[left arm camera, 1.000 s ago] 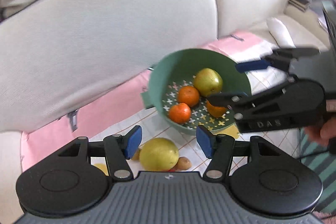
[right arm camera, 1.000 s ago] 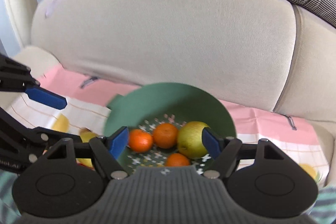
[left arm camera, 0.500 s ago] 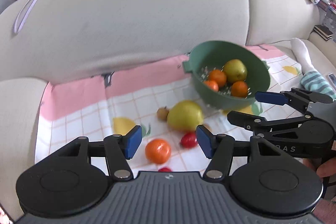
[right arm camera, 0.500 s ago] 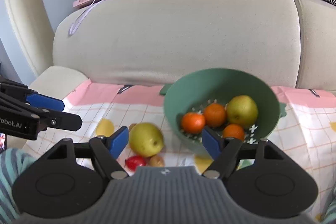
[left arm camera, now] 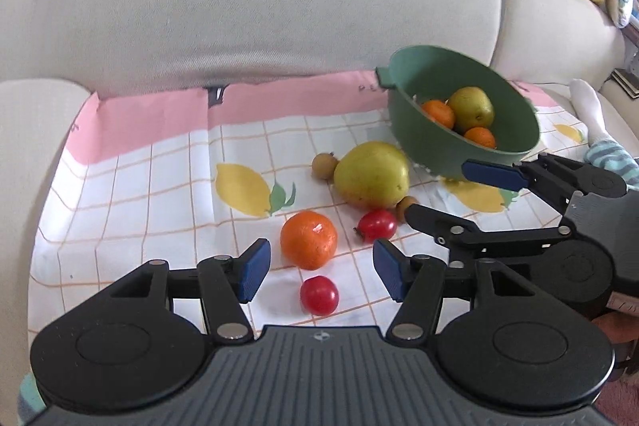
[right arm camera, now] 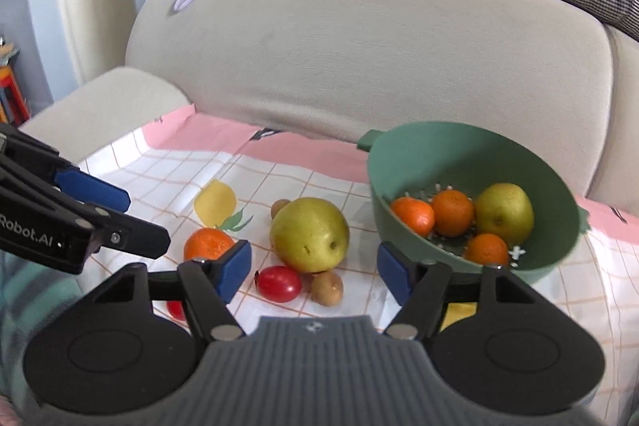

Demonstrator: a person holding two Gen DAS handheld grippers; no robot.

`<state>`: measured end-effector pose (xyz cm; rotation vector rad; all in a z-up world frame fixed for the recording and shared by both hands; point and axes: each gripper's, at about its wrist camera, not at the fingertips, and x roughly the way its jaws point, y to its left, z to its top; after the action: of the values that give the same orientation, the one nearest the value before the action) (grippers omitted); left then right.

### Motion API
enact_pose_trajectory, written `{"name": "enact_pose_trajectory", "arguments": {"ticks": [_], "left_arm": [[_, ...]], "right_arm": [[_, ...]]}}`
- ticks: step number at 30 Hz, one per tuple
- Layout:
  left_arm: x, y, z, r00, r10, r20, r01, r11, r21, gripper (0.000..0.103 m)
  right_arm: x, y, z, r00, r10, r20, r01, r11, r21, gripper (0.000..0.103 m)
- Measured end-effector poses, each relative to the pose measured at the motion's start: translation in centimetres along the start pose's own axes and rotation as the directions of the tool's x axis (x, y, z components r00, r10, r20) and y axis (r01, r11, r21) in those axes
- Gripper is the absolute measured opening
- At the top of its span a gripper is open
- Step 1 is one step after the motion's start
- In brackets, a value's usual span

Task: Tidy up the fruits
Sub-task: 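Withdraw both open tools back toward the remaining fruit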

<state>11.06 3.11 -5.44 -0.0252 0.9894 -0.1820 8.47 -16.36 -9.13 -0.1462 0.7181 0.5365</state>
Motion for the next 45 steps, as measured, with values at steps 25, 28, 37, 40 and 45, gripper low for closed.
{"name": "enact_pose_trajectory", "arguments": {"ticks": [25, 28, 37, 40, 45], "left_arm": [[7.1, 1.4, 0.0, 0.995, -0.014, -0.095, 0.016, 0.999, 0.029, 0.064], [7.5, 1.4, 0.1, 0.995, -0.032, -0.1, 0.034, 0.999, 0.025, 0.064], [8.4, 1.5, 0.3, 0.992, -0.07, -0.102, 0.071, 0.997, 0.001, 0.052], [8.2, 1.6, 0.2, 0.993, -0.072, -0.096, 0.071, 0.997, -0.01, 0.051], [7.1, 2.4, 0.3, 0.996, -0.064, -0.065, 0.061, 0.997, -0.05, 0.05]], "right_arm": [[4.6, 0.7, -0.6, 0.999, -0.044, 0.009, 0.045, 0.971, -0.235, 0.065], [4.7, 0.9, -0.8, 0.999, -0.052, 0.014, 0.054, 0.962, -0.266, 0.064], [5.2, 1.4, -1.1, 0.998, -0.052, 0.02, 0.056, 0.945, -0.321, 0.062], [5.3, 1.6, -1.1, 0.999, -0.045, 0.029, 0.052, 0.943, -0.328, 0.062], [5.6, 1.9, -0.8, 0.999, -0.035, 0.035, 0.044, 0.949, -0.313, 0.062]]}}
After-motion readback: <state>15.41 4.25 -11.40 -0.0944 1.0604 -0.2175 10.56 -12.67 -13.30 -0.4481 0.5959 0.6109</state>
